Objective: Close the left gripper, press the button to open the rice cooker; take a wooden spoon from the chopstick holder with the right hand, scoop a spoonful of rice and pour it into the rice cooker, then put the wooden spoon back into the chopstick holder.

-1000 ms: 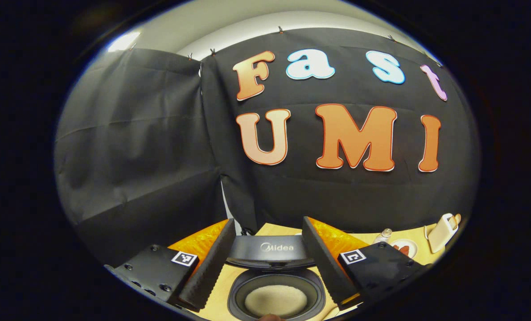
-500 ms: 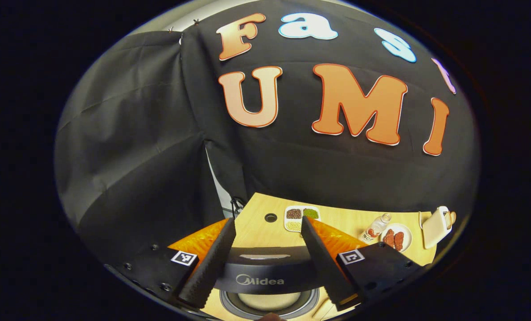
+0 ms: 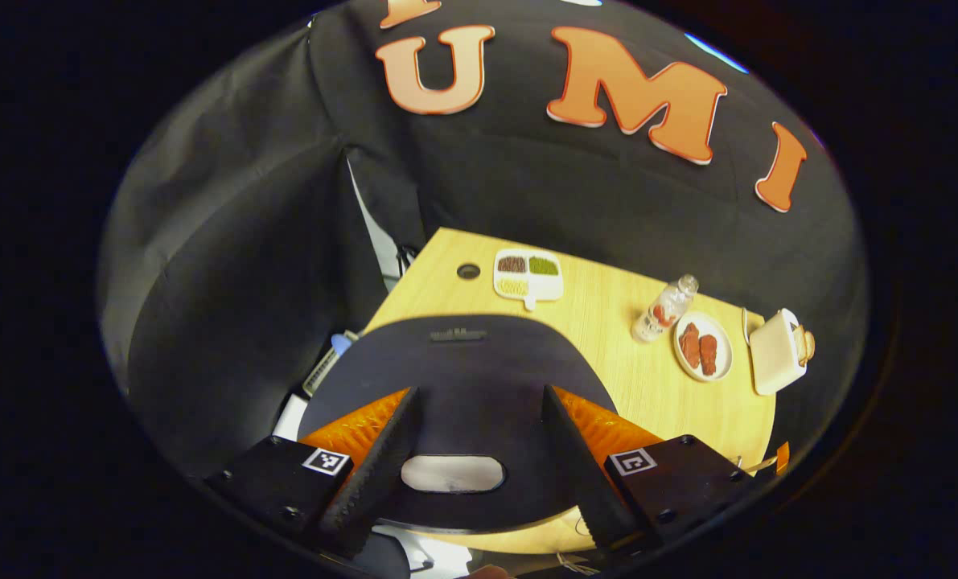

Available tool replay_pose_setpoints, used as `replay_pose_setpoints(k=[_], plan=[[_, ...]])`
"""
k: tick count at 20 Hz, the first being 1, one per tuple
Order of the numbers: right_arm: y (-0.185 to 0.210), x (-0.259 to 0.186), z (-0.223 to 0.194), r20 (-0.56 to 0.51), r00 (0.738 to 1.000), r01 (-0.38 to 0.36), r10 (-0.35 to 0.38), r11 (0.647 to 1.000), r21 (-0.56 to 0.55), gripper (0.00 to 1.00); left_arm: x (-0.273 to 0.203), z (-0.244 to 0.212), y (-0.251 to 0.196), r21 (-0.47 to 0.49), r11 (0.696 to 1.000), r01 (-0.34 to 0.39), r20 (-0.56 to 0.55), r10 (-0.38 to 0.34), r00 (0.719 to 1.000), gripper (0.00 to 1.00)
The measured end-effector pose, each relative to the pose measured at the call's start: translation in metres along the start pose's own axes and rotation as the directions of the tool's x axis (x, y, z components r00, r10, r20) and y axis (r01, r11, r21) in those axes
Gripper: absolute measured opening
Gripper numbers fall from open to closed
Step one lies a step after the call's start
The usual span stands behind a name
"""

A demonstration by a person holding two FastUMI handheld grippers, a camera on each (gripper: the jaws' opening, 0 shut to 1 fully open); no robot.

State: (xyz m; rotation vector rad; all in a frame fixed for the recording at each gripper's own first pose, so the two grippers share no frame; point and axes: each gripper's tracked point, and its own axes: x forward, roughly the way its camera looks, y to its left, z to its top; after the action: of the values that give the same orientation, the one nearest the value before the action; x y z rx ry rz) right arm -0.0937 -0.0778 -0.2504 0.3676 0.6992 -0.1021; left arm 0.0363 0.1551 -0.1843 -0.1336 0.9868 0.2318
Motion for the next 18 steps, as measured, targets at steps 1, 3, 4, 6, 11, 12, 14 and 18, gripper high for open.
replay_pose_setpoints(k=[1, 3, 4, 6, 11, 12, 14, 18], plan=[[0.002, 0.000, 0.002, 0.002, 1.000, -0.004, 0.004, 1.000, -0.010, 0.75, 0.007, -0.020, 0.001, 0.000, 1.000, -0.003, -0.047, 0.003, 0.999, 1.00], [0.006, -0.001, 0.005, 0.002, 1.000, -0.011, 0.011, 0.999, -0.034, 0.75, 0.023, -0.062, 0.004, 0.004, 1.000, -0.025, -0.205, 0.025, 0.979, 1.00], [0.008, -0.001, 0.007, 0.004, 1.000, -0.014, 0.014, 0.999, -0.046, 0.75, 0.024, -0.072, 0.003, -0.005, 0.999, -0.031, -0.254, 0.029, 0.967, 1.00], [0.011, -0.004, 0.015, 0.015, 1.000, -0.015, 0.016, 0.998, -0.066, 0.75, 0.037, -0.070, -0.003, -0.011, 0.999, -0.039, -0.252, 0.035, 0.967, 1.00], [0.023, -0.012, 0.037, 0.063, 0.998, -0.021, 0.028, 0.994, -0.106, 0.75, 0.041, -0.057, -0.006, 0.004, 0.999, -0.041, -0.132, 0.041, 0.990, 1.00], [0.027, -0.014, 0.044, 0.078, 0.997, -0.020, 0.030, 0.993, -0.116, 0.75, 0.040, -0.056, -0.008, 0.021, 0.999, -0.039, -0.097, 0.041, 0.994, 0.98], [0.035, -0.020, 0.063, 0.127, 0.991, -0.019, 0.037, 0.990, -0.141, 0.75, 0.034, -0.051, -0.017, 0.030, 0.999, -0.022, -0.019, 0.022, 1.000, 1.00], [0.061, -0.035, 0.105, 0.252, 0.966, -0.009, 0.060, 0.980, -0.200, 0.79, -0.004, -0.015, -0.047, 0.087, 0.996, 0.037, 0.241, -0.057, 0.969, 1.00]])
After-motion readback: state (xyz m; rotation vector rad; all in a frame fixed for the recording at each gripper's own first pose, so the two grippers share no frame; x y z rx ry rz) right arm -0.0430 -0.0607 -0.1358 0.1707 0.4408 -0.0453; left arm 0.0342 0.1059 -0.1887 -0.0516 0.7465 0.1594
